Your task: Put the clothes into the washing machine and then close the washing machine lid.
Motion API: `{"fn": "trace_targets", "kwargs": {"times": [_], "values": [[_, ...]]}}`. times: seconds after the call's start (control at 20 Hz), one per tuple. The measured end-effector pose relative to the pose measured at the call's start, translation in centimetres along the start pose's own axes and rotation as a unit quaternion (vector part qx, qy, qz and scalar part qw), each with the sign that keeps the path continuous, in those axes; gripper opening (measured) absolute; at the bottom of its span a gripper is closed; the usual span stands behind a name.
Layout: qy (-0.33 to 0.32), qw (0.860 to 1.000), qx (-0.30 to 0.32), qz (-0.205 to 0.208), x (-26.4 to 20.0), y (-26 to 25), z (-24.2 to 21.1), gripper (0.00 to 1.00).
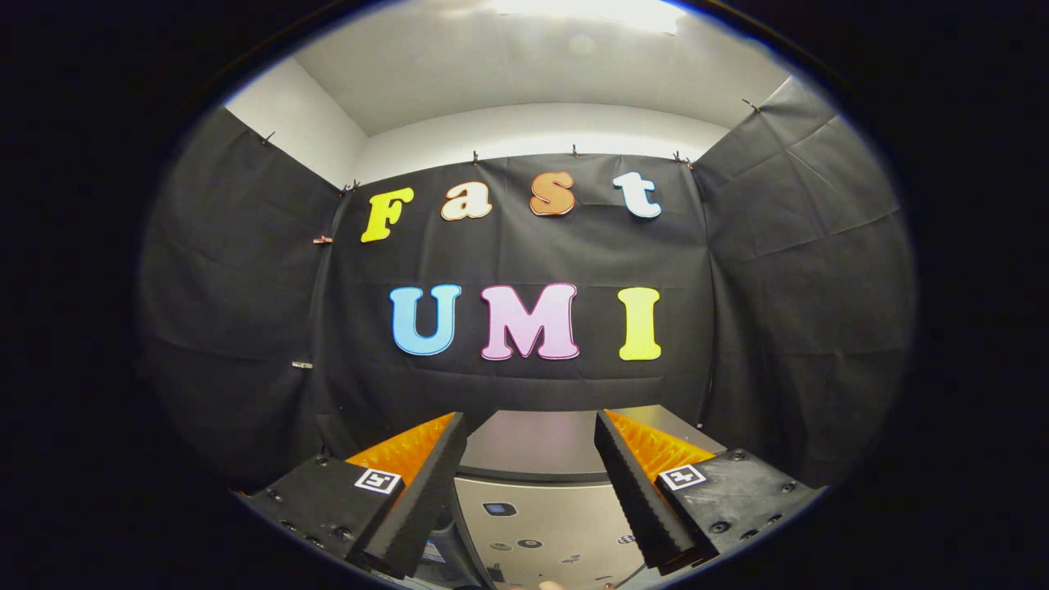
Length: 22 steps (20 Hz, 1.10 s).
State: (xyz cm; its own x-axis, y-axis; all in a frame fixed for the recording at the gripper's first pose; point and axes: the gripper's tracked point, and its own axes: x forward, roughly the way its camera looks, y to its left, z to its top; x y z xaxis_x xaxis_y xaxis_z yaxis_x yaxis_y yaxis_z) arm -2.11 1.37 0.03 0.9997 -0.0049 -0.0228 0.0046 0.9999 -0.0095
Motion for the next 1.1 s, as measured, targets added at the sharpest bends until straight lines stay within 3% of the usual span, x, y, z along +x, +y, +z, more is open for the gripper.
{"fn": "trace_targets", "kwargs": {"times": [1.1], "values": [[0.008, 1.000, -0.007, -0.009, 1.0, 0.4, 0.0, 0.99]]}}
